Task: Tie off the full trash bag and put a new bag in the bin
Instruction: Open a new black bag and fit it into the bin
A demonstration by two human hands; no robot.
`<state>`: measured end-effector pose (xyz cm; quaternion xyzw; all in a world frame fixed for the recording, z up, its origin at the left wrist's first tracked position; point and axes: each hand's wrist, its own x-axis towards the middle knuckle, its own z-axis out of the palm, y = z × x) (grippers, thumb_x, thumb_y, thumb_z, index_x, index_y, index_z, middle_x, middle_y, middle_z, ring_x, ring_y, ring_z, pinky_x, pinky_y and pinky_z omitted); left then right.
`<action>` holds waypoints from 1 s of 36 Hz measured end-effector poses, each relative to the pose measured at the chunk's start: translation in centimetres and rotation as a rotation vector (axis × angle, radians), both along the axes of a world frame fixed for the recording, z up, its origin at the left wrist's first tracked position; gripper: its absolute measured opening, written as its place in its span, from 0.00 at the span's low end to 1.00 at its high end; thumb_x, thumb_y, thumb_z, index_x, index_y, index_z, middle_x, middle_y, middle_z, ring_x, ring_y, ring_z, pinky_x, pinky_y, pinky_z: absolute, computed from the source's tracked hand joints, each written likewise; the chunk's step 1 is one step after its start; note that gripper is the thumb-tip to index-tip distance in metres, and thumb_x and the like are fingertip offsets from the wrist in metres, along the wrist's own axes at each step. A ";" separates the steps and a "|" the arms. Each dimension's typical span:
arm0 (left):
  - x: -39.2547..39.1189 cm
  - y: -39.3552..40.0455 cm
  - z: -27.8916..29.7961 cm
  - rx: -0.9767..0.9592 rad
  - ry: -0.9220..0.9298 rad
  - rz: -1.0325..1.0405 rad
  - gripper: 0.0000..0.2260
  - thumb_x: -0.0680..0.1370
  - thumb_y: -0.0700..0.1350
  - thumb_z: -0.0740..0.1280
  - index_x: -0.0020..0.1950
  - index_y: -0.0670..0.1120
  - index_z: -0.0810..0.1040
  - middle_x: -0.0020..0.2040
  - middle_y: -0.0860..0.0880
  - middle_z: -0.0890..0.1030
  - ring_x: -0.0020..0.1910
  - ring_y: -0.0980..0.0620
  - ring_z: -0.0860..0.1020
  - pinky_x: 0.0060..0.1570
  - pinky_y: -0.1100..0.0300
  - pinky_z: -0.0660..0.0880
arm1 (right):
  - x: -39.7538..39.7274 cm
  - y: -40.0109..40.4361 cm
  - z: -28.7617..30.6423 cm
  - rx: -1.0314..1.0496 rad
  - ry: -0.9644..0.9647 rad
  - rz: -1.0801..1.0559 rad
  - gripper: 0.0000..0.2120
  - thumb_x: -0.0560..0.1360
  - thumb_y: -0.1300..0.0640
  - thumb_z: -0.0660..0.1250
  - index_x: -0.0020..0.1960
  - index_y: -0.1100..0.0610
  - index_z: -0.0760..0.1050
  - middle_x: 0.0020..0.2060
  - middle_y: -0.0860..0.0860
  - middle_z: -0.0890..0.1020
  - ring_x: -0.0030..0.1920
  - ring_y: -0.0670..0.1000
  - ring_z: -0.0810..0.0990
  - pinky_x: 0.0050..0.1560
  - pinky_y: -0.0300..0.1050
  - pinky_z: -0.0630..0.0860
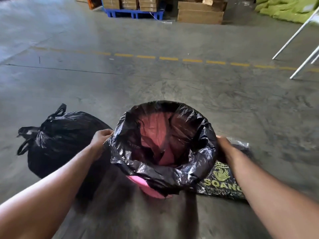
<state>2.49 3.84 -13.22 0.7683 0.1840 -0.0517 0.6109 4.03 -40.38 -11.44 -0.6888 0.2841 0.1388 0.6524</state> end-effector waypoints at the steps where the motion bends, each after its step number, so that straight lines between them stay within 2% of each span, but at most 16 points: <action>1: -0.1 -0.2 -0.2 0.019 -0.016 0.019 0.04 0.74 0.38 0.73 0.44 0.38 0.82 0.35 0.43 0.82 0.41 0.44 0.76 0.39 0.54 0.74 | -0.1 0.1 -0.3 -0.014 0.005 -0.024 0.12 0.66 0.61 0.64 0.47 0.65 0.79 0.39 0.61 0.78 0.37 0.57 0.78 0.42 0.48 0.71; 2: -0.1 -0.2 -0.4 0.025 -0.030 0.049 0.03 0.75 0.38 0.73 0.42 0.41 0.82 0.33 0.46 0.83 0.40 0.45 0.77 0.38 0.55 0.75 | -0.2 0.1 -0.3 -0.006 0.010 -0.036 0.14 0.65 0.60 0.65 0.47 0.66 0.79 0.41 0.62 0.79 0.39 0.57 0.79 0.42 0.48 0.71; 4: -0.6 -0.2 0.3 0.026 -0.054 0.123 0.10 0.77 0.50 0.71 0.41 0.45 0.82 0.36 0.47 0.84 0.42 0.45 0.79 0.42 0.53 0.76 | -1.3 0.7 1.3 -0.053 -0.033 -0.081 0.06 0.73 0.57 0.69 0.42 0.61 0.78 0.42 0.59 0.81 0.36 0.55 0.78 0.38 0.42 0.75; 6: -1.5 -0.3 2.0 -0.016 -0.064 0.160 0.22 0.77 0.65 0.66 0.46 0.46 0.83 0.43 0.43 0.84 0.43 0.44 0.80 0.44 0.50 0.76 | -1.9 0.5 2.3 -0.055 -0.121 -0.178 0.10 0.78 0.53 0.67 0.42 0.57 0.79 0.36 0.54 0.81 0.28 0.50 0.79 0.27 0.35 0.73; 8: -3.0 -1.1 4.7 -0.064 -0.061 0.205 0.27 0.78 0.68 0.61 0.51 0.45 0.81 0.42 0.44 0.82 0.38 0.48 0.78 0.37 0.55 0.73 | -2.6 0.0 2.7 -0.062 -0.236 -0.265 0.17 0.79 0.49 0.66 0.50 0.63 0.81 0.34 0.54 0.83 0.22 0.46 0.79 0.22 0.34 0.72; 10: -4.6 -2.0 6.9 -0.058 -0.105 0.191 0.26 0.78 0.69 0.60 0.55 0.47 0.78 0.40 0.48 0.79 0.35 0.53 0.75 0.32 0.59 0.71 | -3.8 -0.2 3.4 -0.086 -0.331 -0.320 0.25 0.76 0.42 0.65 0.53 0.65 0.81 0.30 0.53 0.84 0.23 0.47 0.80 0.25 0.37 0.75; 13: -7.4 -3.0 9.1 0.062 -0.156 0.113 0.25 0.72 0.70 0.66 0.57 0.51 0.75 0.45 0.50 0.78 0.39 0.55 0.76 0.34 0.58 0.76 | -6.1 0.8 4.3 -0.252 -0.368 -0.307 0.32 0.66 0.25 0.65 0.44 0.55 0.79 0.37 0.58 0.85 0.35 0.59 0.83 0.40 0.56 0.79; 14: -8.4 -3.4 9.8 0.071 -0.117 0.103 0.27 0.70 0.70 0.70 0.58 0.52 0.74 0.47 0.50 0.79 0.39 0.54 0.76 0.36 0.56 0.77 | -7.3 1.6 5.2 -0.297 -0.359 -0.278 0.32 0.64 0.23 0.65 0.43 0.53 0.77 0.38 0.56 0.84 0.38 0.60 0.82 0.44 0.58 0.78; 18: -11.6 -4.6 11.0 -0.109 0.227 -0.034 0.25 0.67 0.63 0.78 0.54 0.48 0.76 0.42 0.50 0.82 0.37 0.54 0.77 0.42 0.55 0.82 | -11.2 4.3 7.2 -0.328 -0.186 -0.072 0.31 0.66 0.28 0.70 0.54 0.52 0.77 0.50 0.49 0.82 0.51 0.53 0.80 0.59 0.51 0.75; 20: -12.6 -4.7 10.8 -0.258 0.367 -0.113 0.24 0.68 0.57 0.78 0.57 0.47 0.77 0.41 0.51 0.85 0.40 0.52 0.83 0.51 0.52 0.83 | -12.8 5.0 7.7 -0.175 -0.146 0.035 0.25 0.67 0.35 0.75 0.54 0.52 0.83 0.50 0.48 0.87 0.51 0.51 0.84 0.57 0.48 0.77; 22: -13.3 -4.6 10.5 -0.392 0.441 -0.116 0.27 0.68 0.52 0.79 0.63 0.45 0.77 0.48 0.45 0.84 0.46 0.46 0.86 0.47 0.53 0.84 | -14.2 5.3 7.8 0.035 -0.064 0.081 0.18 0.68 0.44 0.77 0.52 0.54 0.85 0.47 0.51 0.88 0.46 0.51 0.87 0.48 0.45 0.80; 24: -13.8 -4.6 10.3 -0.473 0.466 -0.096 0.23 0.69 0.48 0.79 0.61 0.43 0.78 0.49 0.41 0.83 0.47 0.44 0.87 0.40 0.56 0.84 | -15.4 5.3 7.7 0.211 0.063 0.092 0.17 0.67 0.45 0.77 0.51 0.55 0.85 0.46 0.54 0.88 0.43 0.53 0.87 0.40 0.43 0.79; 27: -14.1 -4.7 10.0 -0.597 0.457 -0.150 0.14 0.68 0.43 0.79 0.51 0.42 0.83 0.43 0.43 0.85 0.37 0.50 0.86 0.38 0.59 0.84 | -16.6 4.9 7.1 0.360 0.140 0.090 0.15 0.63 0.50 0.79 0.47 0.54 0.84 0.46 0.58 0.87 0.45 0.58 0.85 0.40 0.43 0.78; 29: -14.1 -4.7 9.6 -0.645 0.413 -0.194 0.19 0.60 0.41 0.84 0.48 0.41 0.87 0.45 0.44 0.87 0.34 0.53 0.85 0.39 0.62 0.84 | -17.0 4.4 6.8 0.441 0.117 0.070 0.13 0.63 0.57 0.78 0.47 0.57 0.82 0.44 0.60 0.87 0.42 0.58 0.86 0.39 0.43 0.81; 32: -14.1 -4.7 9.0 -0.655 0.387 -0.188 0.16 0.60 0.40 0.81 0.47 0.41 0.88 0.48 0.43 0.88 0.34 0.53 0.86 0.37 0.64 0.83 | -17.2 3.8 6.9 0.558 0.067 -0.025 0.08 0.63 0.67 0.73 0.41 0.59 0.81 0.37 0.59 0.86 0.34 0.54 0.87 0.34 0.41 0.83; 36: -13.8 -3.9 8.1 -0.618 0.399 -0.164 0.17 0.57 0.42 0.85 0.43 0.45 0.89 0.43 0.45 0.86 0.32 0.54 0.85 0.32 0.67 0.81 | -17.0 3.7 6.9 0.586 0.027 -0.069 0.10 0.63 0.69 0.72 0.42 0.59 0.79 0.32 0.57 0.85 0.31 0.51 0.86 0.31 0.37 0.81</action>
